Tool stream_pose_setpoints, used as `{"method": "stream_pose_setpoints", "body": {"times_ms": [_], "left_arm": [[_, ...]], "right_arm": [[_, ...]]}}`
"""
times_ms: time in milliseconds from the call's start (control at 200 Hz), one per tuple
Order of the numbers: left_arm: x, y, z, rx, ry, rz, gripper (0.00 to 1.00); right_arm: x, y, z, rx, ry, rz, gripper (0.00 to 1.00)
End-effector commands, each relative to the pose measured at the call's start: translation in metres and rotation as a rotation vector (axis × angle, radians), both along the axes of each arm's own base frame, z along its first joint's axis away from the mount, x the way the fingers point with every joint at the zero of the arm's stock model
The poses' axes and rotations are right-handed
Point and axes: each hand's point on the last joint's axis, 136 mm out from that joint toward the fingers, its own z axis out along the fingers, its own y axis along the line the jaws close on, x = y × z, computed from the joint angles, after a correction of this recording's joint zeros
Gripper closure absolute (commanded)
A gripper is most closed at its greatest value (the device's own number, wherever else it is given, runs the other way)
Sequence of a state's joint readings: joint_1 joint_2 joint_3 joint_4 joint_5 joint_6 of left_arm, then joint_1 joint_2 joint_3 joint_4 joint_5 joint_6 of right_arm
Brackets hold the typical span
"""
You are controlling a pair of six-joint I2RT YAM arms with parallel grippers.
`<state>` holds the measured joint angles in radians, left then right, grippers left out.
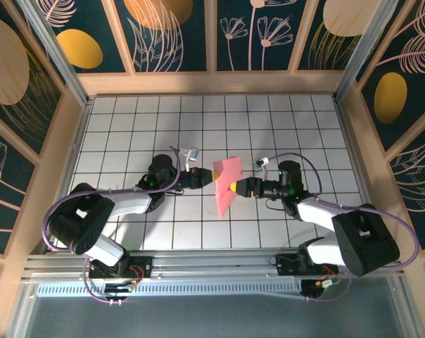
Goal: Fold a paper plane with a square sheet of paper (fold left side to right side)
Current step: Fold the wing for the fifth time at the center of the table.
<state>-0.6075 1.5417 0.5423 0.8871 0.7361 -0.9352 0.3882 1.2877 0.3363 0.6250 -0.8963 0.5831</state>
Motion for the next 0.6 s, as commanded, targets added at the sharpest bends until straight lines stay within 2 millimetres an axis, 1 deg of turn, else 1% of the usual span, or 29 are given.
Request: {"method": "stream_pose_setpoints", "body": {"times_ms": [0,85,135,280,345,596], "left_arm": [[-0.002,0.001,-0.008,0.019,-0.008,-0.007,1.00],[0.001,0.002,-0.015,0.051,0.002,0.005,1.00],[0.002,0.003,-0.019,0.065,0.008,0.012,1.00],[0.003,0.006,-0.029,0.102,0.025,0.029,1.00],[0.002,0.006,-0.032,0.106,0.031,0.026,1.00],[-0.002,0.008,-0.040,0.122,0.046,0.014,1.00]], "right_arm": [[0.005,0.005,0.024,0.031,-0.096,0.026,0.20],[0.008,0.004,0.024,0.011,-0.100,0.018,0.24],[0.009,0.002,0.024,0.001,-0.101,0.012,0.29],[0.014,0.000,0.024,-0.026,-0.103,-0.001,0.34],[0.016,0.001,0.023,-0.036,-0.102,0.000,0.36],[0.031,0.001,0.019,-0.085,-0.098,-0.009,0.49]]}}
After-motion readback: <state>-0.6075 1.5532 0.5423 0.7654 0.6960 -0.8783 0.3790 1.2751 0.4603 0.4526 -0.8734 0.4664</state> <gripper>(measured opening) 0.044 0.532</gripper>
